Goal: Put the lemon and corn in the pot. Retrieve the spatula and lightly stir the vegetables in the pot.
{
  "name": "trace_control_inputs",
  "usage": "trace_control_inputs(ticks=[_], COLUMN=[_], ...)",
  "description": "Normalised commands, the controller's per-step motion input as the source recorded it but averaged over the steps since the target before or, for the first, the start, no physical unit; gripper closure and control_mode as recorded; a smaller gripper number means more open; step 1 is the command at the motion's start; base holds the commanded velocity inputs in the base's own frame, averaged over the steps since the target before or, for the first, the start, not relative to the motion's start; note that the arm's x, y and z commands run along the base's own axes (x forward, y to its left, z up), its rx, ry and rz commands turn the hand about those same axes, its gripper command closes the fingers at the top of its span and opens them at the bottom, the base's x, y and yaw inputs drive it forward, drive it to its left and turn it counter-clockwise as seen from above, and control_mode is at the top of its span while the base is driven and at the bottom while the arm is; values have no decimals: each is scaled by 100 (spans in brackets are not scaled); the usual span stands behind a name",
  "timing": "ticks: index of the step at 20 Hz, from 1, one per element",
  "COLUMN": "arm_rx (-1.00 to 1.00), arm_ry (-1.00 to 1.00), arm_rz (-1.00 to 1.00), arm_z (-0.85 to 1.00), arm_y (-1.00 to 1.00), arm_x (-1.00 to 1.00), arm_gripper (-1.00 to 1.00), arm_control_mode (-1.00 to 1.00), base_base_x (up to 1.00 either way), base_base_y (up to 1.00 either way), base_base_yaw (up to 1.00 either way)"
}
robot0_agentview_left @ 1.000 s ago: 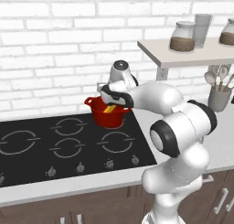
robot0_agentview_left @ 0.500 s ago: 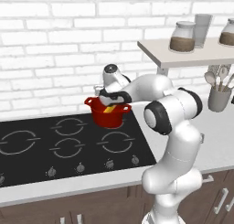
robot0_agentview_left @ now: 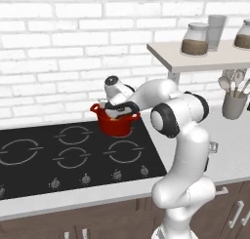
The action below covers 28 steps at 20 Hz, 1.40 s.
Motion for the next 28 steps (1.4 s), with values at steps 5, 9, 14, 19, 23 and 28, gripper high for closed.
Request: trace_control_inputs(ticks=[5, 9, 14, 19, 23, 28], arm_rx=[0, 0, 0, 0, 5, 14], arm_ry=[0, 0, -1, -13, -20, -4], arm_rz=[0, 0, 0, 0, 0, 0], arm_z=[-32, -7, 6, 59, 99, 95], arm_y=[0, 0, 0, 0, 0, -16], arm_x=[7, 13, 7, -3, -33, -51], arm_gripper=[-100, -100, -100, -100, -100, -100], arm_control_mode=[-100, -100, -100, -100, -100, -100], base_base_x=[0, 0, 0, 0, 0, 0], base_base_y=[0, 0, 0, 0, 0, 0], base_base_yaw=[0, 0, 0, 0, 0, 0])
